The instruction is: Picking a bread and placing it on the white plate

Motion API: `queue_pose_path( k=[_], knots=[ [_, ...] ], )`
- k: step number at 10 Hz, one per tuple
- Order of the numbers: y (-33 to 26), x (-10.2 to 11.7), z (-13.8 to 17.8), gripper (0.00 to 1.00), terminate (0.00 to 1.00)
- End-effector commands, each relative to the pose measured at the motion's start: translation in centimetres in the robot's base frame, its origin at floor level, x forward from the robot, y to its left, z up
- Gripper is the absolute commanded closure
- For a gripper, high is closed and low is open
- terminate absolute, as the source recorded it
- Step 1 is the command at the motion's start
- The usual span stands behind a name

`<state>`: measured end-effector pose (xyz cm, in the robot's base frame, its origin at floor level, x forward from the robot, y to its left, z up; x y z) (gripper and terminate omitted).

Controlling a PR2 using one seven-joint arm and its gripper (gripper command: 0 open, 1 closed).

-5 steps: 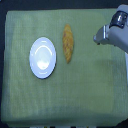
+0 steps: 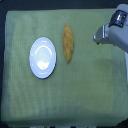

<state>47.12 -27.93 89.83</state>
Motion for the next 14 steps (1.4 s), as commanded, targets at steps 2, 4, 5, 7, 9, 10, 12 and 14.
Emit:
queue_pose_path(
  k=[2, 4, 5, 7, 9, 10, 12, 14],
  knots=[
    [2.3, 3.2, -0.2, 0.0, 0.0],
    [5.1, 5.5, -0.7, 0.0, 0.0],
    [6.8, 6.6, -1.1, 0.0, 0.0],
    [10.3, 9.0, -1.9, 0.0, 0.0],
    [14.1, 10.0, -3.2, 0.0, 0.0],
    [16.6, 10.3, -4.2, 0.0, 0.0],
    [20.3, 10.8, -5.8, 0.0, 0.0],
    [22.6, 10.3, -7.6, 0.0, 0.0]
  ],
)
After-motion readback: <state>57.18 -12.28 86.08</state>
